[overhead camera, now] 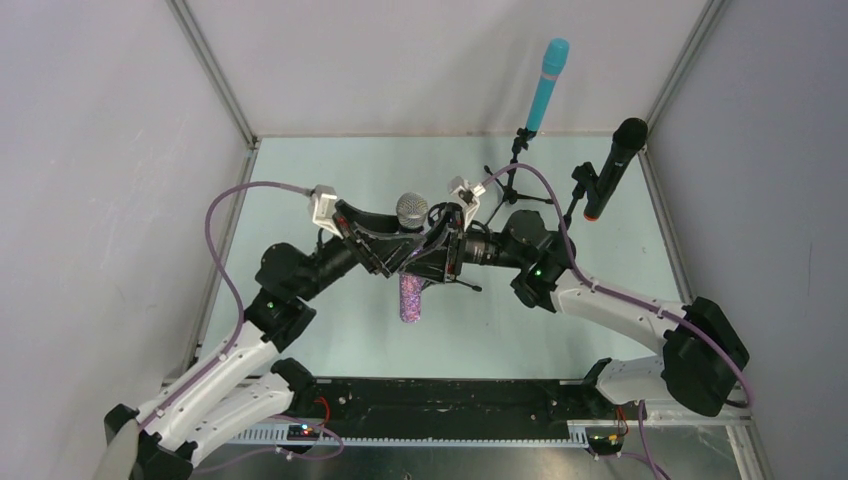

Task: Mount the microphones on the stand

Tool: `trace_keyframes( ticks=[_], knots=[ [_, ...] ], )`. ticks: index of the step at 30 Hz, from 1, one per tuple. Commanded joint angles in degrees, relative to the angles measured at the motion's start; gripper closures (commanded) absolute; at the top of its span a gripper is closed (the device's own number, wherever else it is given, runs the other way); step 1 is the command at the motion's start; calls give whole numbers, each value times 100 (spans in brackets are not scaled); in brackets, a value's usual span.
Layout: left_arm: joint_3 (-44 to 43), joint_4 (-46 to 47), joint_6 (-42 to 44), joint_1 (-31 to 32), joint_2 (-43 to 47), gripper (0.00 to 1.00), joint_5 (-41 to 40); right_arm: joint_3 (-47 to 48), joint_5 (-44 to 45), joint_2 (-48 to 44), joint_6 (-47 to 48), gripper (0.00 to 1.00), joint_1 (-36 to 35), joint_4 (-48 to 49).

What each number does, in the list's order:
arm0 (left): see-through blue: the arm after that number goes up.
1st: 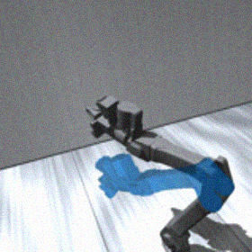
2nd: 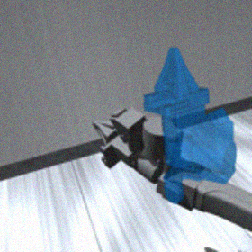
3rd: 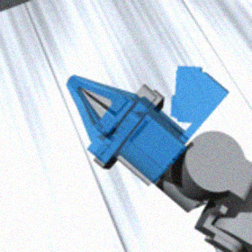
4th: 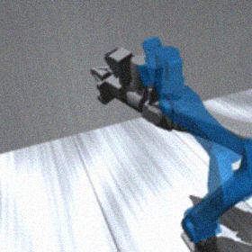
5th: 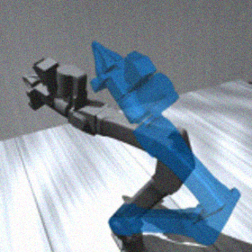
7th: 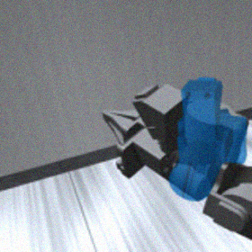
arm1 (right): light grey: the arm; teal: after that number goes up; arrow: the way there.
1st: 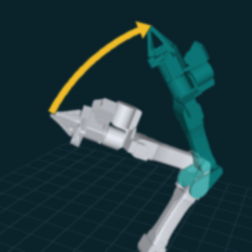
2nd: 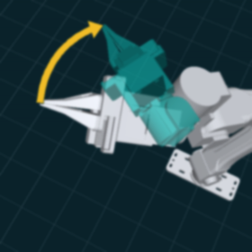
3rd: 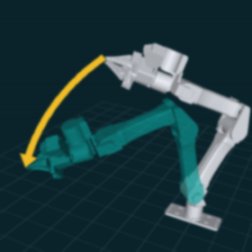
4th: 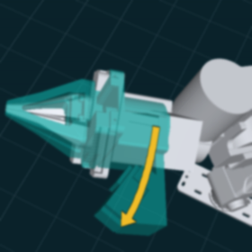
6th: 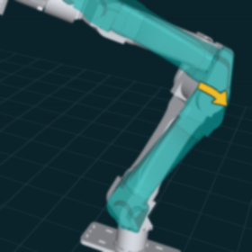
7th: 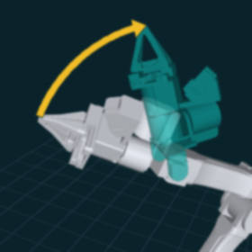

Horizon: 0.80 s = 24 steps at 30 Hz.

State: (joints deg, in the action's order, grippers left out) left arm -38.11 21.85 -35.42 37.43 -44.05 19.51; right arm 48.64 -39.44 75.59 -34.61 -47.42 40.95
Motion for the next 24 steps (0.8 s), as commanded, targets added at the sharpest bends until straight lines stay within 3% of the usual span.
trace_keyframes(
  ticks=[1,3,17,24],
  knots=[
    [284,294,-36,-4,355,5,-1007,243,464,-364,520,100,2,-670],
    [448,301,-24,-8,475,1,-1245,242,594,-446,635,100,42,-906],
    [1668,-40,-209,-11,1055,0,-3062,31,1392,-1113,1412,100,410,-1517],
    [2047,-584,-860,-15,906,0,-3908,31,1693,-1334,1909,100,665,-1455]
  ],
)
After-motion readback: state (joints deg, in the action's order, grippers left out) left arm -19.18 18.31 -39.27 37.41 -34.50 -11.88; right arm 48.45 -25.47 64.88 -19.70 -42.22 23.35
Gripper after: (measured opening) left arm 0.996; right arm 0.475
